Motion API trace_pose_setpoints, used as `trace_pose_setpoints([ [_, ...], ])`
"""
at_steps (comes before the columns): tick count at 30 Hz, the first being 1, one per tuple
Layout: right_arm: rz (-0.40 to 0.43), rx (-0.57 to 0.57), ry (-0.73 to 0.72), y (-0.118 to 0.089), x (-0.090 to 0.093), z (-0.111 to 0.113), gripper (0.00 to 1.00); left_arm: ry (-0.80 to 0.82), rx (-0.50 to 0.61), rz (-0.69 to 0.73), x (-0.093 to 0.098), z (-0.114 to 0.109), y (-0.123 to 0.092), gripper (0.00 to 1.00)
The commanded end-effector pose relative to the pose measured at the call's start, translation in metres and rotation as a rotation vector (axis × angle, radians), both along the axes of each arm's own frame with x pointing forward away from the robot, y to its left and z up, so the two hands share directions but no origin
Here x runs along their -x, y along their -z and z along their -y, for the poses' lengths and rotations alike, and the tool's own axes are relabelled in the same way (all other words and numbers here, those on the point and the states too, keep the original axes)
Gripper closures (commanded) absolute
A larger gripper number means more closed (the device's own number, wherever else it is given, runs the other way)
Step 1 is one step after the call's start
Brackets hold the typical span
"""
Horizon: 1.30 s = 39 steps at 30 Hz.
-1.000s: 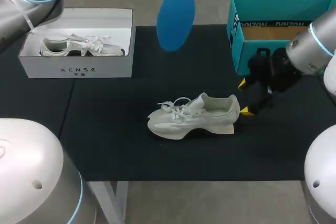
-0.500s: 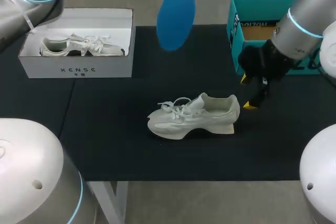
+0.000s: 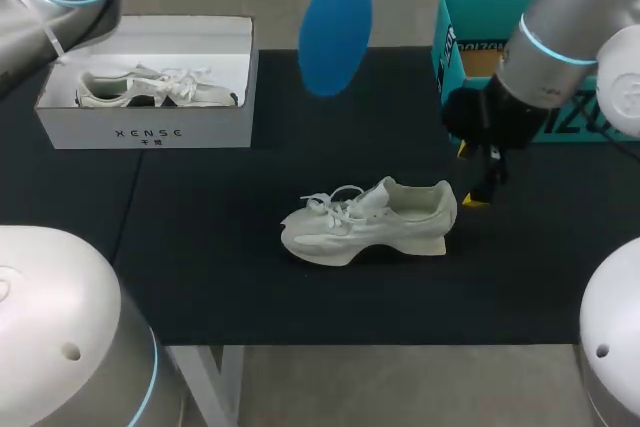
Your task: Take the shoe out of the shoebox, open the shoe tongue, remove and reinsert the insole, then place the shoe into the shoebox
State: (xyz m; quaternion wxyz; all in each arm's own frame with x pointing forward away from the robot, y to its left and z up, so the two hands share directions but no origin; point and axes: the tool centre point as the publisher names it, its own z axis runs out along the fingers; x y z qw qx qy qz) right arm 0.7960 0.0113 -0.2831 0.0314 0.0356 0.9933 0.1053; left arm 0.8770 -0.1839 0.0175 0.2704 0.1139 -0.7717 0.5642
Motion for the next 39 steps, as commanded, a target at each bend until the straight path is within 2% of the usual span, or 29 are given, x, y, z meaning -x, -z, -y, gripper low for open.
trace_pose_setpoints([
  [1,0.0,0.005,0.001,0.0,0.0,0.0,0.0,-0.029,-0.013,0.011,0.015,-0.003,-0.007,1.0],
  [4,0.0,0.005,0.001,0.0,0.0,0.0,0.0,-0.041,-0.006,0.005,0.019,-0.006,-0.01,1.0],
  [15,0.0,0.005,0.001,0.0,0.0,0.0,0.0,-0.054,-0.003,-0.019,0.014,-0.011,-0.008,1.0],
  [23,0.027,0.013,-0.026,-0.008,-0.022,-0.043,0.0,-0.054,-0.003,-0.019,0.014,-0.011,-0.008,1.0],
  [33,-0.016,-0.001,-0.047,0.023,-0.042,-0.085,0.0,-0.054,-0.003,-0.019,0.014,-0.011,-0.008,1.0],
  [39,-0.038,0.001,-0.049,0.047,-0.043,-0.094,0.0,-0.054,-0.003,-0.019,0.014,-0.011,-0.008,1.0],
])
